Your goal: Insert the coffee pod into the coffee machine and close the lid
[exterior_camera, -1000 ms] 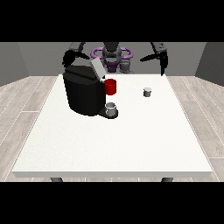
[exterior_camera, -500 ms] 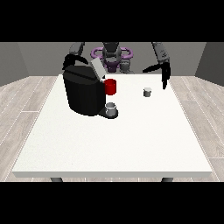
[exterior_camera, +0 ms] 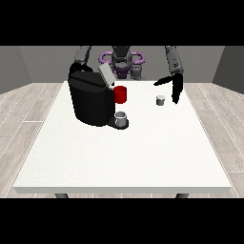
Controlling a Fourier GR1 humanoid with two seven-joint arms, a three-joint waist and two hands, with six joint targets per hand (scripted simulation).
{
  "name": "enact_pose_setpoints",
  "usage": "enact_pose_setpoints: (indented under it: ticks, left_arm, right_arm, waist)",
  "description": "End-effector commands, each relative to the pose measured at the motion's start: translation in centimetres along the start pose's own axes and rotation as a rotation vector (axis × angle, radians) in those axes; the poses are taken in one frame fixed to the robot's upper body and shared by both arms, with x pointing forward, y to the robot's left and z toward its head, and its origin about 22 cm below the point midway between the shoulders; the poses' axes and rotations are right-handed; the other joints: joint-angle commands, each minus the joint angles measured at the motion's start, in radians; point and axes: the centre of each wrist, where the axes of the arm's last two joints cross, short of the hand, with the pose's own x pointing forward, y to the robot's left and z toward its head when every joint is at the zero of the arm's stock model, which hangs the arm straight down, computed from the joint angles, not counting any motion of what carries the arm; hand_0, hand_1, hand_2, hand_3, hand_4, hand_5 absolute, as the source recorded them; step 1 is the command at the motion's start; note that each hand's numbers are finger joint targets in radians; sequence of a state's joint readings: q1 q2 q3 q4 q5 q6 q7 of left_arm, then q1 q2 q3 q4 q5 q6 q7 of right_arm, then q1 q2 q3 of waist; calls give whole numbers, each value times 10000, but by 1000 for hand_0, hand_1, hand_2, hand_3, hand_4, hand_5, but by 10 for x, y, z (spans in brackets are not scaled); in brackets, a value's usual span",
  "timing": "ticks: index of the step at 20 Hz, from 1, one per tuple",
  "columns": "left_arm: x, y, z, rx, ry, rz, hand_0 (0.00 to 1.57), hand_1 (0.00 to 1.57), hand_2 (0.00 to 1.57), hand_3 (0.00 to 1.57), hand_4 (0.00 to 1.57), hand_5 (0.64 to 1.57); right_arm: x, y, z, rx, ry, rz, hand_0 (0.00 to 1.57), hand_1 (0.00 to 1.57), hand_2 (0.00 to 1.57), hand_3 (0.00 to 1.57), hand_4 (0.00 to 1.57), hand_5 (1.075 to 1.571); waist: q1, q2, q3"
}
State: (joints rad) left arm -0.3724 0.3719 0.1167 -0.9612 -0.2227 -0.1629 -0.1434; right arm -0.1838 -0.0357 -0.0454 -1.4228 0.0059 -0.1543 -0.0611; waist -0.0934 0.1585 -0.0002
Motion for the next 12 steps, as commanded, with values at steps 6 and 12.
enact_pose_setpoints:
  ticks: [6, 12]
  left_arm:
    - [-11, -23, -14, -99, 1128, -854, 695, 695, 778, 429, 0, 1571]
    - [-24, 11, -8, -151, 1303, -2391, 580, 580, 719, 472, 0, 1571]
  right_arm:
    - [-3, -8, -4, 23, 749, 152, 0, 0, 0, 0, 427, 1571]
    - [-4, 0, -3, 33, 444, 128, 0, 0, 0, 0, 453, 1571]
  waist:
    - [-102, -595, 1]
    - [-269, -130, 0]
